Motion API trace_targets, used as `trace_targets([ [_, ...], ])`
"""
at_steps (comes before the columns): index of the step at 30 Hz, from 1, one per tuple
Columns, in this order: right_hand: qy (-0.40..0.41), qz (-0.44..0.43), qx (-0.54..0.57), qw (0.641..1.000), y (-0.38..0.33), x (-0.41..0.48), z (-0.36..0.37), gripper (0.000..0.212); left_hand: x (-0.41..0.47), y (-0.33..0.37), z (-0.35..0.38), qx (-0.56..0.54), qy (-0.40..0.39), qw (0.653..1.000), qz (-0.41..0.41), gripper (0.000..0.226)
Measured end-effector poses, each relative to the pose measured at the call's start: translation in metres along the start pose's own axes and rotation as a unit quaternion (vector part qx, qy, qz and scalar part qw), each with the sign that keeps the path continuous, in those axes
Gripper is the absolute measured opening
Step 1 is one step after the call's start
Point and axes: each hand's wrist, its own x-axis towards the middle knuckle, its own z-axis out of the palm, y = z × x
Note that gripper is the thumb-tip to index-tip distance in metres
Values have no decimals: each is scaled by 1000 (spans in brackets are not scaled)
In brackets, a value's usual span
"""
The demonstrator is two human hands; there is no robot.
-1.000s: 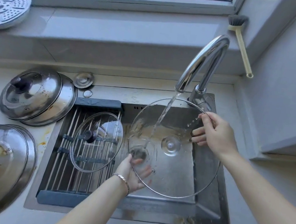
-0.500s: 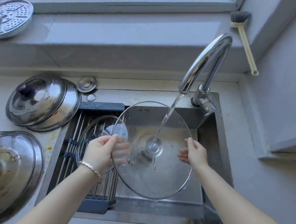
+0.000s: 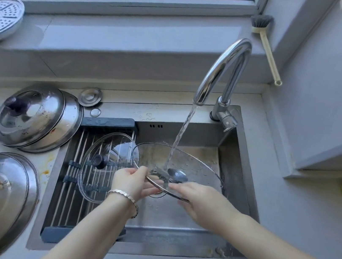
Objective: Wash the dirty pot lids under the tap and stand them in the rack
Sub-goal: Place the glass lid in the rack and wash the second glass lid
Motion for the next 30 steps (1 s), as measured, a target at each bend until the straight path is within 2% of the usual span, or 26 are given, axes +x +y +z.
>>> trace_targets([
  [2, 98, -19, -19, 995, 8, 1, -6, 32, -4, 3, 3, 19, -19, 1000, -4, 21],
  [3, 108, -7, -20, 994, 14, 1, -13, 26, -5, 4, 2, 68, -24, 997, 11, 30],
  [4, 94, 14, -26, 995, 18, 2, -24, 19, -6, 5, 0, 174, -15, 983, 53, 38],
  [5, 74, 25, -32, 996, 22, 2, -35, 13, -6, 6, -5, 316, 12, 941, 125, 45],
  [6, 53, 22, -43, 997, 24, 3, -44, 10, -6, 7, -9, 448, 54, 865, 222, 48],
  [7, 33, 9, -62, 998, 23, 4, -54, 9, -7, 7, -12, 512, 78, 792, 324, 48],
  [8, 11, -7, -80, 997, 18, 5, -63, 12, -9, 9, -13, 523, 51, 757, 388, 51],
  [9, -9, -23, -84, 996, 13, 7, -71, 16, -8, 9, -13, 523, -17, 750, 405, 60],
  [10, -27, -38, -81, 996, 7, 9, -78, 20, -5, 6, -11, 524, -99, 750, 391, 69],
  [11, -36, -50, -81, 995, 1, 12, -84, 20, -2, 0, -8, 525, -168, 753, 360, 67],
  [12, -26, -61, -83, 994, -1, 16, -90, 19, 0, -7, -6, 506, -212, 764, 340, 53],
  [13, 1, -69, -84, 994, 0, 19, -96, 15, 2, -13, -3, 456, -223, 791, 341, 35],
  [14, 40, -78, -83, 993, 3, 22, -101, 14, 2, -18, 0, 384, -211, 833, 338, 20],
  [15, 84, -85, -62, 991, 10, 26, -101, 19, 2, -22, 3, 306, -195, 874, 324, 13],
  [17, 179, -59, 42, 981, 25, 30, -91, 32, 1, -26, 12, 182, -154, 928, 285, 14],
  [18, 232, -10, 89, 969, 31, 32, -80, 39, 3, -26, 15, 136, -132, 943, 273, 17],
  [20, 318, 176, 175, 915, 42, 35, -48, 51, 6, -25, 21, 48, -93, 968, 229, 28],
  [21, 331, 288, 228, 869, 49, 36, -30, 54, 9, -25, 22, 3, -72, 978, 194, 30],
  [23, 283, 454, 363, 763, 61, 36, 1, 60, 14, -26, 20, -75, -44, 988, 129, 36],
  [25, 216, 496, 498, 678, 68, 35, 20, 61, 20, -28, 15, -132, -33, 987, 83, 43],
  [27, 235, 466, 605, 601, 72, 34, 22, 52, 25, -31, 7, -166, -35, 984, 52, 53],
  [28, 258, 457, 627, 576, 73, 33, 20, 45, 28, -32, 3, -182, -39, 982, 37, 58],
  [30, 294, 467, 608, 571, 76, 33, 14, 35, 34, -35, -2, -223, -46, 974, 0, 69],
])
